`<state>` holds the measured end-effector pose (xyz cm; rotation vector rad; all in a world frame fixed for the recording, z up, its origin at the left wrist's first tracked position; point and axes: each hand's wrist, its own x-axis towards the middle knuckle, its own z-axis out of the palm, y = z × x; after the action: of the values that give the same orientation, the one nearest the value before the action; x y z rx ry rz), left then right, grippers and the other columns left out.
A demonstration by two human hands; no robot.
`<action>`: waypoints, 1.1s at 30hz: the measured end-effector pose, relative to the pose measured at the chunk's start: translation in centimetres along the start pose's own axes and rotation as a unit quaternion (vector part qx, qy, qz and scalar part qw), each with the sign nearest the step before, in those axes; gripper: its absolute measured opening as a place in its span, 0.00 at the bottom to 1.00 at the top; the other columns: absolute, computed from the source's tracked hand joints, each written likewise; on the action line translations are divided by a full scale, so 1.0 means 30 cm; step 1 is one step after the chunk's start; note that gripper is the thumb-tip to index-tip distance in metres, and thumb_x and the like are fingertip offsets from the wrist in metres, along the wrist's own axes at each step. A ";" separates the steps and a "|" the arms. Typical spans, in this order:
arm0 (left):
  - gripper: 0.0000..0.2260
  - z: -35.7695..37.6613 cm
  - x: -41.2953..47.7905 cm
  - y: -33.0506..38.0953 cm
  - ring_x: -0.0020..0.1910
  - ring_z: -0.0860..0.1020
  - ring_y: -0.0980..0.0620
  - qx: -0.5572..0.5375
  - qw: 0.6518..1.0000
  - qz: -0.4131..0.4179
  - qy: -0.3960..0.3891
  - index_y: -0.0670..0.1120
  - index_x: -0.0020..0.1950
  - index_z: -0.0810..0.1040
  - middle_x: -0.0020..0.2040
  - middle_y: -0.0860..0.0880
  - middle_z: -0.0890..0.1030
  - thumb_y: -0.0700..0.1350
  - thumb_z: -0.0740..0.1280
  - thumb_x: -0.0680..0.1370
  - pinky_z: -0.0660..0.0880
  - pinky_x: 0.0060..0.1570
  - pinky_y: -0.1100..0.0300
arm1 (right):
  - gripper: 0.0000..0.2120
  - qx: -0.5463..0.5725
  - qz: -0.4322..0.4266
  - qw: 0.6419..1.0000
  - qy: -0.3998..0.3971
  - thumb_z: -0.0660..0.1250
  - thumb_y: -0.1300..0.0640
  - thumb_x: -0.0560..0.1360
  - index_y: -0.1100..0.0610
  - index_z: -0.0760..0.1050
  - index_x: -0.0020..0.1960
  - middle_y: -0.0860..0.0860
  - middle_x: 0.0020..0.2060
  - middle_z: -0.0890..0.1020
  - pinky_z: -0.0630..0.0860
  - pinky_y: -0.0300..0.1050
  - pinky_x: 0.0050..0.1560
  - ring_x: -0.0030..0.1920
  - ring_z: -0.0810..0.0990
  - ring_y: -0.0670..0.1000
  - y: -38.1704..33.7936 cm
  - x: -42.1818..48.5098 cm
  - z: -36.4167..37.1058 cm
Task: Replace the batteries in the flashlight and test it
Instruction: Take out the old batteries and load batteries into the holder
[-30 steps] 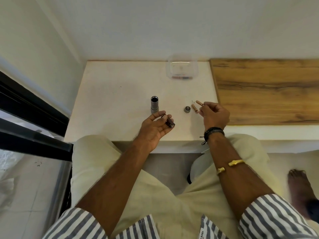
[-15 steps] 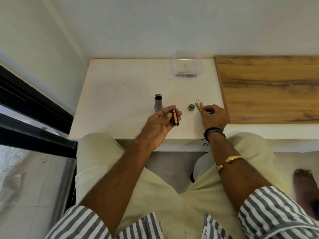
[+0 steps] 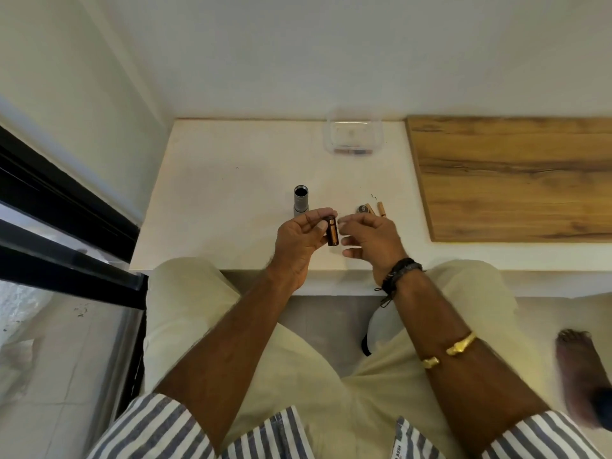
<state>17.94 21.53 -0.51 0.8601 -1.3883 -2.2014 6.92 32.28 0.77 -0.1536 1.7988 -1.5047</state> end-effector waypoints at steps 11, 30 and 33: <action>0.12 0.008 -0.009 -0.011 0.51 0.84 0.54 0.121 0.989 0.079 0.003 0.39 0.59 0.81 0.52 0.47 0.85 0.32 0.68 0.77 0.79 0.57 0.60 | 0.03 0.055 0.038 0.997 -0.028 0.72 0.61 0.76 0.56 0.80 0.48 0.53 0.40 0.82 0.83 0.47 0.44 0.45 0.82 0.51 -0.011 -0.022 0.015; 0.13 0.023 -0.014 -0.022 0.50 0.81 0.64 0.299 0.928 0.221 0.000 0.40 0.56 0.84 0.50 0.49 0.83 0.29 0.70 0.74 0.75 0.52 0.71 | 0.09 0.130 0.145 0.981 -0.020 0.62 0.71 0.71 0.62 0.79 0.42 0.57 0.37 0.80 0.81 0.47 0.41 0.40 0.80 0.54 -0.024 0.003 0.017; 0.12 0.027 -0.016 -0.021 0.51 0.82 0.61 0.294 0.930 0.219 0.001 0.40 0.56 0.84 0.51 0.48 0.84 0.30 0.70 0.75 0.77 0.52 0.69 | 0.09 0.138 0.146 0.979 -0.022 0.62 0.71 0.71 0.61 0.79 0.40 0.57 0.37 0.80 0.82 0.46 0.39 0.40 0.80 0.54 -0.026 -0.001 0.012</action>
<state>17.72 22.62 -0.67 0.6389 -2.0518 -1.4642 6.89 31.78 1.48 0.2043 1.4842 -1.5040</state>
